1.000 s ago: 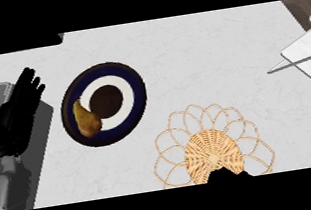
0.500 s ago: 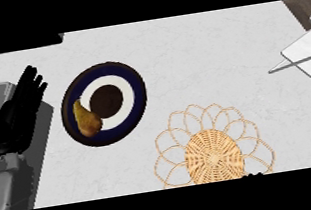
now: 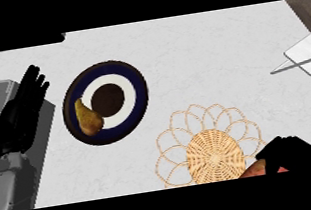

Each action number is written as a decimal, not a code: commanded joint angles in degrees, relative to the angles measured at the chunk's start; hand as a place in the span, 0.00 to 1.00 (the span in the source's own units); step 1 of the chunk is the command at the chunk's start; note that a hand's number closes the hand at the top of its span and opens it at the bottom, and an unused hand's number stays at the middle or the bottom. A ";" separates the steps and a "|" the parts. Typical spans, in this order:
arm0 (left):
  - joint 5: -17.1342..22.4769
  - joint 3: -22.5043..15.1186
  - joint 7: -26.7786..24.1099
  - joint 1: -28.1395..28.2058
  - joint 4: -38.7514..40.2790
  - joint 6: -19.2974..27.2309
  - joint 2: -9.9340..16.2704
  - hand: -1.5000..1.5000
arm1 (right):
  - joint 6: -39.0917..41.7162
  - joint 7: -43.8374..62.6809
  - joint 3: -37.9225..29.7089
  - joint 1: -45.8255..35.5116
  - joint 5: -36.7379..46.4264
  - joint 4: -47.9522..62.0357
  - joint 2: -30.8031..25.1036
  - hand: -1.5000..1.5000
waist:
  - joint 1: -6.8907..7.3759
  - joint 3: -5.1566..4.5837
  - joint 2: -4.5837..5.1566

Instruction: Pick the sweet potato from the placemat and place it in the tiered shelf

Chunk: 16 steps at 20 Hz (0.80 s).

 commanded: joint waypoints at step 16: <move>0.07 0.46 -1.40 1.36 0.64 -0.58 -0.11 0.50 | 15.68 2.22 -41.90 -18.37 -21.43 -2.70 3.22 1.00 | -1.39 0.30 -0.35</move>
